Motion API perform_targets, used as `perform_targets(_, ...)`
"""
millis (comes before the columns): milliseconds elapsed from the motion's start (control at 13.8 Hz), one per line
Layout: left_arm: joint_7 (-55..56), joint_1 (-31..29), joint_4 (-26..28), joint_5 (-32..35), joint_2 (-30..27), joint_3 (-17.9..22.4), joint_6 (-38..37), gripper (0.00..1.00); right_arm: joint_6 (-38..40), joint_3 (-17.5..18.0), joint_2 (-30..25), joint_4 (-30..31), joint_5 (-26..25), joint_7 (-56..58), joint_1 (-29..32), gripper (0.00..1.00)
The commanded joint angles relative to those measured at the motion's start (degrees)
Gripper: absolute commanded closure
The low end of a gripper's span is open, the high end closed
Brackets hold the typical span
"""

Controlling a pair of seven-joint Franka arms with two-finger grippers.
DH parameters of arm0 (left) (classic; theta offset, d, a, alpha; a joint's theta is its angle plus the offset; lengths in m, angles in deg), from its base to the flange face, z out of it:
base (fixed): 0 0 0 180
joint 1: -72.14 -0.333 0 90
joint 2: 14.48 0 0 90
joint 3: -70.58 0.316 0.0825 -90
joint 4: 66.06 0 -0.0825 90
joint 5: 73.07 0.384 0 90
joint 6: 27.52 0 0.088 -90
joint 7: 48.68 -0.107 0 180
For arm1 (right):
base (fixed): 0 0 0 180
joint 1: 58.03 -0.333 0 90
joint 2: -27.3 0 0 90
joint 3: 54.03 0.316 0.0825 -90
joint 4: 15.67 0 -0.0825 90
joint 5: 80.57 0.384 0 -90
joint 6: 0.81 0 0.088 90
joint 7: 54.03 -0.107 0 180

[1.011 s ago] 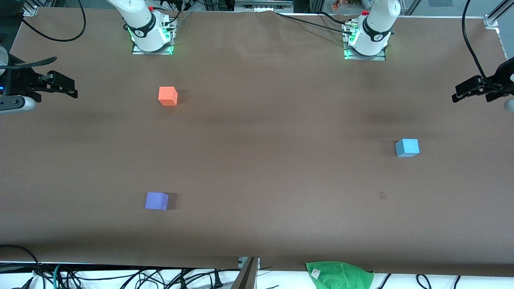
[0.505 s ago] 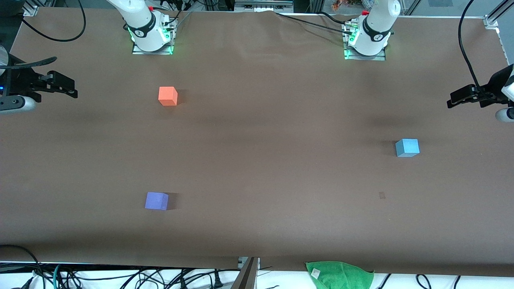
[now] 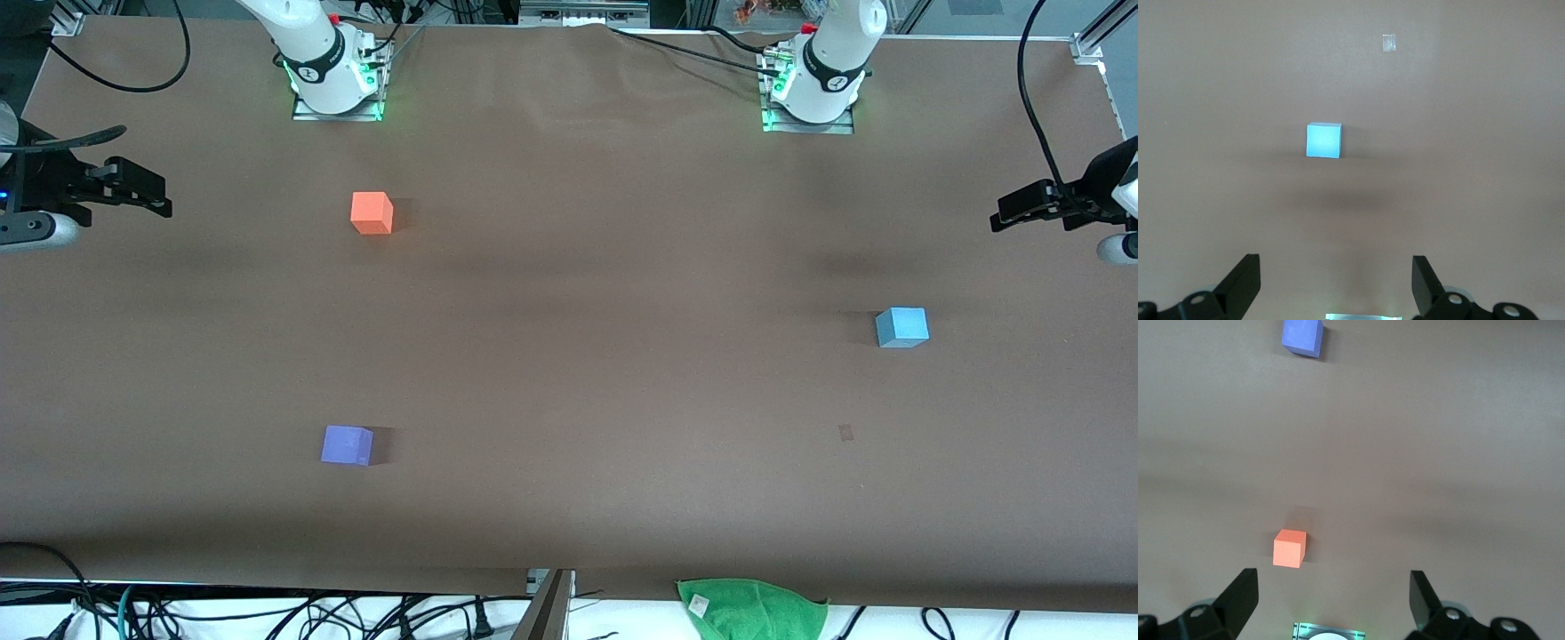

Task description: Place blue block between orange and purple blocks

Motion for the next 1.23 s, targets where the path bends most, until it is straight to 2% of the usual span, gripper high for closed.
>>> perform_targets(0,-0.2,-0.6,-2.3,-1.1,-0.3,0.1,-1.4,0.0,-0.3,0.2,-0.2,0.1,1.1,-0.7,0.5,0.0)
perform_targets(433,-0.3,-1.2,0.5,-1.2,0.3,0.1,-0.4,0.0,-0.4,0.2,-0.2,0.1,1.1,-0.6,0.5,0.0)
perform_targets(650,-0.3,-1.3,7.2,-1.2,0.9,0.1,7.3,0.0,-0.4,0.2,-0.2,0.1,1.1,-0.6,0.5,0.0)
perform_targets(866,-1.1,-2.3,16.4,-1.2,2.5,0.1,18.8,0.0,-0.3,0.1,-0.2,0.1,1.1,-0.6,0.5,0.0)
perform_targets(1155,-2.8,-2.4,17.8,-0.3,11.4,0.1,27.4,0.0,-0.3,0.1,-0.2,0.1,1.1,-0.6,0.5,0.0)
